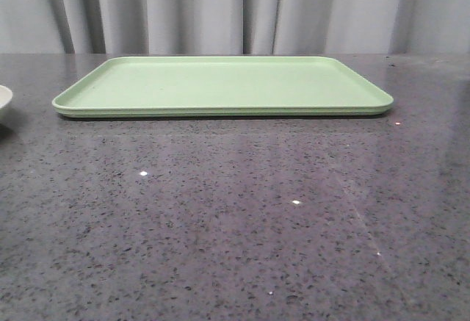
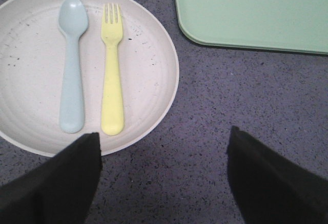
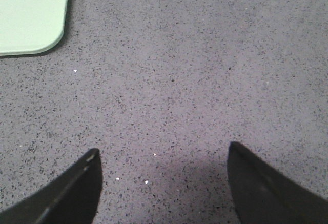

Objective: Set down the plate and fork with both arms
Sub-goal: 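Move the left gripper over the white plate and open it, then lower the left gripper and grasp the white plate's rim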

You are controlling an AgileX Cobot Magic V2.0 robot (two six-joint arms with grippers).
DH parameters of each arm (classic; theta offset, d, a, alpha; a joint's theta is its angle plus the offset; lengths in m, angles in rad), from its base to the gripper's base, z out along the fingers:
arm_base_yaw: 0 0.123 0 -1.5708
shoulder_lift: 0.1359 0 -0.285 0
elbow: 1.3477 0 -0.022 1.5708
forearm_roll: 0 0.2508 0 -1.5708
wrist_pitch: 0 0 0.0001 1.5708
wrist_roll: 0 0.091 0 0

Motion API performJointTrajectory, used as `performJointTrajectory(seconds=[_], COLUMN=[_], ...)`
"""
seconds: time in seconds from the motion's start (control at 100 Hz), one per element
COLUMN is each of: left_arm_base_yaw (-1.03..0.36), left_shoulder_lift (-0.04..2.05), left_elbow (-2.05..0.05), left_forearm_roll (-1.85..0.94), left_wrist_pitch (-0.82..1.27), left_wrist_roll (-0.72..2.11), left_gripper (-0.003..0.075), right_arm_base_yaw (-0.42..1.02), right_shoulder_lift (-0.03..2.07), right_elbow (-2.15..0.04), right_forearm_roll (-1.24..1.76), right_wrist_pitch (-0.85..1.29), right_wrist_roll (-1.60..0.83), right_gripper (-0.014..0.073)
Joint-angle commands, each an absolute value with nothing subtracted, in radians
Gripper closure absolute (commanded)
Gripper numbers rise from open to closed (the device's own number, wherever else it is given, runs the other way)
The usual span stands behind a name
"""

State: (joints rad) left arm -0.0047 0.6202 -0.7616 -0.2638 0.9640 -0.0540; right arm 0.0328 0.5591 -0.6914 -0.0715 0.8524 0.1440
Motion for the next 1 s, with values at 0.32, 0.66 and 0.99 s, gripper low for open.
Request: performJointTrajectory(seconds=[0.32, 0.66, 0.99], left_arm_base_yaw=[-0.004, -0.002, 0.189], left_shoulder_lift=[0.632, 0.758, 0.923], left_elbow=[-0.799, -0.889, -1.015], left_forearm_roll=[-0.192, 0.019, 0.064], left_wrist_pitch=[0.89, 0.885, 0.842], left_wrist_roll=[-0.06, -0.137, -0.084], left_gripper=[0.0174, 0.0174, 0.0174], right_arm_base_yaw=[0.028, 0.028, 0.028], right_shoulder_lift=[0.572, 0.572, 0.572], right_elbow=[-0.727, -0.727, -0.727], right_forearm_roll=[-0.079, -0.079, -0.079], right_wrist_pitch=[0.784, 0.785, 0.793], right_wrist_roll=[0.141, 0.141, 0.141], right_gripper=[0.0037, 0.0037, 0.0037])
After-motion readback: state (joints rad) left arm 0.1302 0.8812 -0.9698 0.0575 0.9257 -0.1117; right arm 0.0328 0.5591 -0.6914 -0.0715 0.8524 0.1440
